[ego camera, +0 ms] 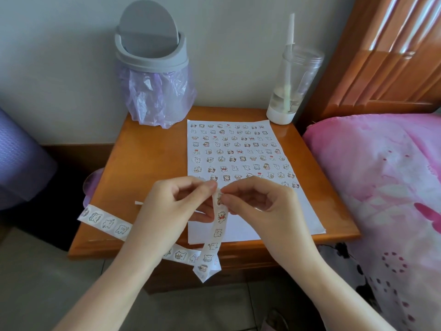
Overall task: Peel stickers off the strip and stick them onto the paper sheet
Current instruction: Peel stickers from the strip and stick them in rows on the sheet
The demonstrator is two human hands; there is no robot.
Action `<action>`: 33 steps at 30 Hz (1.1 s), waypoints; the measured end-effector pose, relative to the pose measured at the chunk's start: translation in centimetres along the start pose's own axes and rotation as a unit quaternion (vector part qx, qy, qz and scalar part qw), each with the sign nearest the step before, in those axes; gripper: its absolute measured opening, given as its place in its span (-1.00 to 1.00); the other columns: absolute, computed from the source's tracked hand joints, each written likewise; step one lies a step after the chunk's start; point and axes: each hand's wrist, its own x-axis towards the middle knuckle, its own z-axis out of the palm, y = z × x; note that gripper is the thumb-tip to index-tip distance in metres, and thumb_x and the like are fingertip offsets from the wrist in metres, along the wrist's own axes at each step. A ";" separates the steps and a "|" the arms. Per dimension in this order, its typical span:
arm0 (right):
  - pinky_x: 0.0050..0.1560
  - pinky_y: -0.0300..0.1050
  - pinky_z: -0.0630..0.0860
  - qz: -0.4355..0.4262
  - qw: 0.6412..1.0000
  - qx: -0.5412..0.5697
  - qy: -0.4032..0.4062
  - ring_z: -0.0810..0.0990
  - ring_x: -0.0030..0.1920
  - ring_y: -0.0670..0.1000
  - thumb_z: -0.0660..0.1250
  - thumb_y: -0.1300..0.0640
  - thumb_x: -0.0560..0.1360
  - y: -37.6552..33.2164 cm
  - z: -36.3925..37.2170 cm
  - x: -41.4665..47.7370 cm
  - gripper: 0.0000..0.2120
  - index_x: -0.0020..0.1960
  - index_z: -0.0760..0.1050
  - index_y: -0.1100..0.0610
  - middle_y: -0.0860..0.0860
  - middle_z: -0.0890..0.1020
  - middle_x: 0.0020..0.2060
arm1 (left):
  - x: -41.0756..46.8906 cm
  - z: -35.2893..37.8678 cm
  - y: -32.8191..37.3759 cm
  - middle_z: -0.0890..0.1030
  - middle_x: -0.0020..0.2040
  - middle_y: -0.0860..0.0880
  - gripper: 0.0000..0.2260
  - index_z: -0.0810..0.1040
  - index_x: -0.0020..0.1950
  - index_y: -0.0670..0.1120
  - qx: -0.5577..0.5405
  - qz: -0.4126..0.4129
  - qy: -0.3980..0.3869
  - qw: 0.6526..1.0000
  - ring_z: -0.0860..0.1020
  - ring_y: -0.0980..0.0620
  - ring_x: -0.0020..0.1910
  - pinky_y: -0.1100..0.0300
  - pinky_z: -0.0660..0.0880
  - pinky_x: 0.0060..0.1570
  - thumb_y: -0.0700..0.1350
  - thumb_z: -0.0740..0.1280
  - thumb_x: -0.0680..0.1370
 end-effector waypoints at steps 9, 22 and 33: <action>-0.09 -0.22 0.61 0.003 1.000 0.011 0.010 0.65 -0.16 -0.09 0.41 0.19 0.43 0.2 0.0 0.2 -0.90 -0.07 0.62 0.05 -0.09 0.68 -0.20 | 0.2 0.0 -0.3 0.70 -0.29 0.07 -0.88 0.65 -0.14 -0.04 0.004 0.008 0.007 1.000 0.67 0.15 -0.27 0.43 0.53 -0.36 -0.07 0.33 0.49; -0.10 -0.23 0.60 0.001 1.000 -0.001 -0.001 0.63 -0.15 -0.11 0.41 0.18 0.42 0.2 0.0 0.4 -0.87 -0.15 0.57 -0.04 -0.15 0.66 -0.21 | 0.4 0.0 -0.7 0.70 -0.27 0.08 -0.90 0.65 -0.15 0.01 0.015 0.010 0.006 1.000 0.67 0.16 -0.23 0.38 0.58 -0.28 -0.05 0.34 0.48; -0.11 -0.49 0.35 -0.002 0.994 -0.108 0.000 0.44 -0.06 -0.17 0.35 0.09 0.46 0.0 -0.1 0.5 -0.84 -0.18 0.45 -0.16 -0.21 0.54 -0.09 | 0.9 0.2 -1.4 0.67 -0.28 0.15 -0.88 0.62 -0.15 -0.01 0.050 -0.014 0.012 0.999 0.64 0.24 -0.27 0.46 0.51 -0.37 -0.04 0.31 0.51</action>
